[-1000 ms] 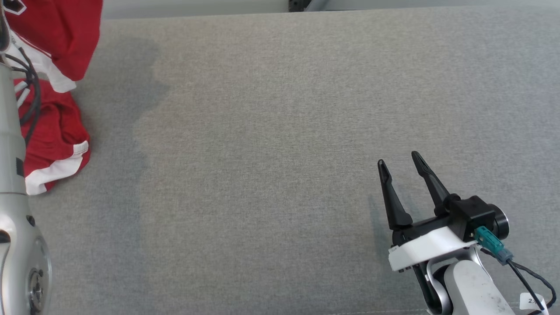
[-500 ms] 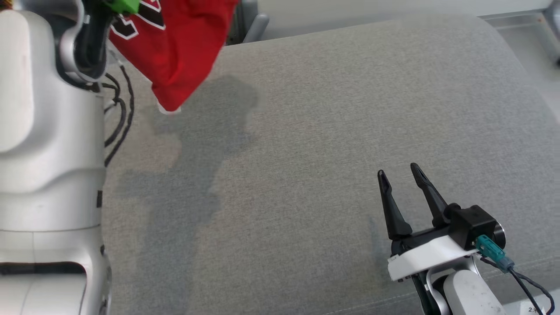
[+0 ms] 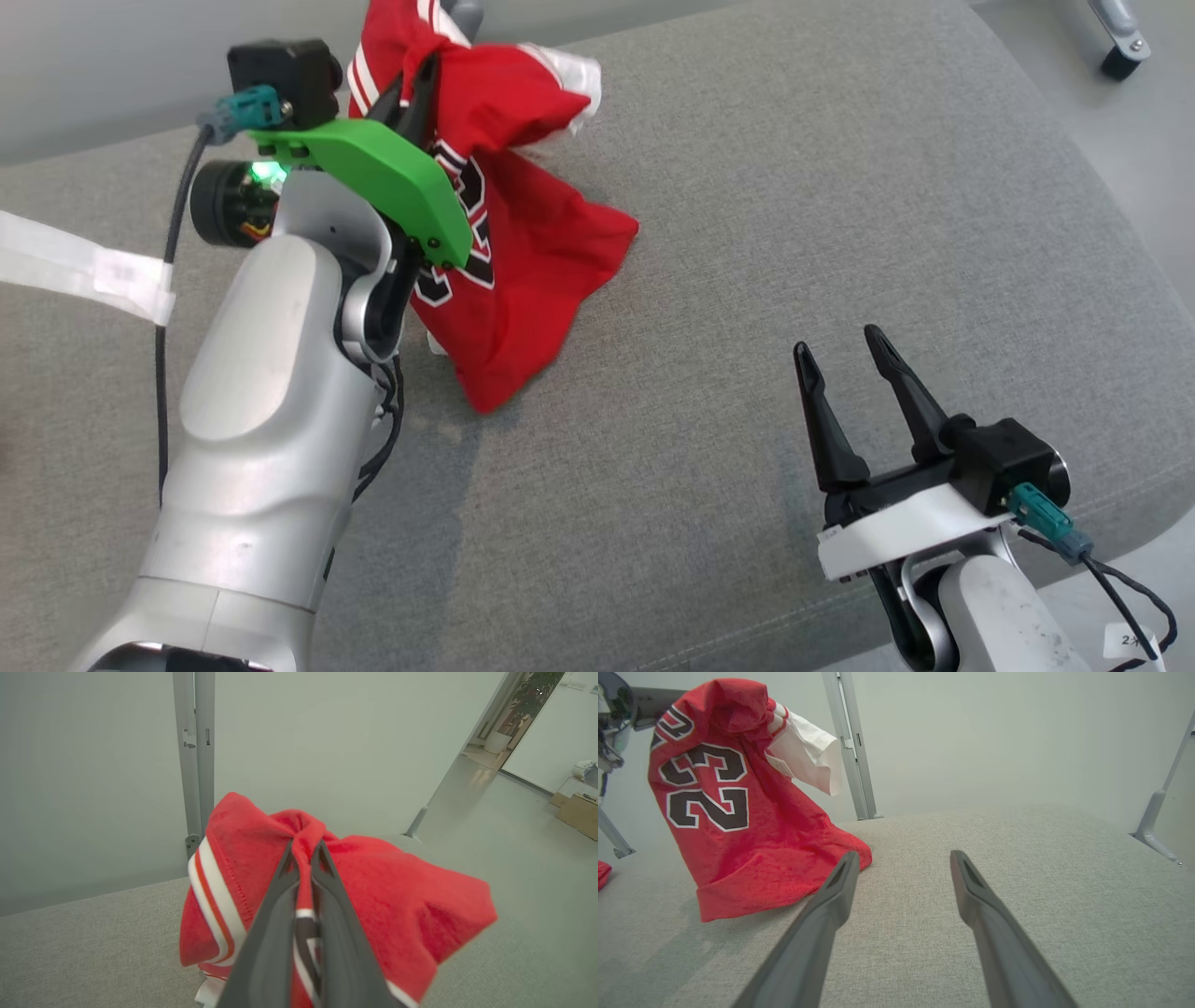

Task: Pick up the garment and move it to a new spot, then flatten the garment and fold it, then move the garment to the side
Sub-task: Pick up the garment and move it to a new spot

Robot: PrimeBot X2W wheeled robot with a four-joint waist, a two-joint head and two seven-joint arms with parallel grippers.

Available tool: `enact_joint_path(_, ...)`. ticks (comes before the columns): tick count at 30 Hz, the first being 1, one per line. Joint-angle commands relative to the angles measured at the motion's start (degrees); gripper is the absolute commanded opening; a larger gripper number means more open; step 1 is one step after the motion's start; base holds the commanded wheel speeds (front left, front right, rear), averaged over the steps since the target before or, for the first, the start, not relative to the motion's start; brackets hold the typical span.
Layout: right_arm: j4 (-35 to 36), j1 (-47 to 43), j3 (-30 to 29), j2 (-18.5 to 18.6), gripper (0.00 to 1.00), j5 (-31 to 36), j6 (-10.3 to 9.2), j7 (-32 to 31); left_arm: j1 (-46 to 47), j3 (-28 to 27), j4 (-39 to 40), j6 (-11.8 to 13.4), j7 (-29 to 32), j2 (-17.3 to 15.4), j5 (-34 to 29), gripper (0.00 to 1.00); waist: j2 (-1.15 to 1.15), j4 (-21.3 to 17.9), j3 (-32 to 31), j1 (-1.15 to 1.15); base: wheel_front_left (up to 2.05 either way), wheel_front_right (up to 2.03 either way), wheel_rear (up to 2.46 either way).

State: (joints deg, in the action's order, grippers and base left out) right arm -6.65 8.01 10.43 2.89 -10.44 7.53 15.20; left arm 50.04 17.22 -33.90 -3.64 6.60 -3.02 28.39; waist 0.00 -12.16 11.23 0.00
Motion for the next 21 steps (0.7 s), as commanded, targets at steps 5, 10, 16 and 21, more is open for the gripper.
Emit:
enact_joint_path(5, 0.08, 2.01, 0.62, 0.00, 1.00, -0.34, -0.08, 0.02, -2.15, 3.28, -6.78, 0.58, -3.47, 0.05, 3.40, 0.00, 0.00, -2.25, 3.54, 0.00, 0.00, 0.00, 0.00)
enact_joint_path(10, -0.06, 2.70, 1.19, 0.01, 1.00, -0.32, -0.08, 0.02, -3.31, 10.40, -10.94, 1.02, -5.92, 0.04, 9.82, 0.00, 0.00, -2.92, 4.22, 0.00, 0.00, 0.00, 0.00)
enact_joint_path(16, -0.42, 2.96, 1.87, 0.02, 1.00, -0.59, -0.08, 0.01, -3.41, 18.35, -12.34, 2.85, -9.63, 0.01, 17.43, 1.00, 0.00, -3.22, 3.61, 0.00, 0.00, 0.00, 0.00)
enact_joint_path(21, -0.49, 1.91, 1.96, 0.01, 1.00, -0.91, -0.08, 0.01, -3.02, 23.40, -11.71, 3.44, -14.00, -0.01, 21.24, 1.00, 0.00, -2.67, 1.85, 0.00, 0.00, 0.00, 0.00)
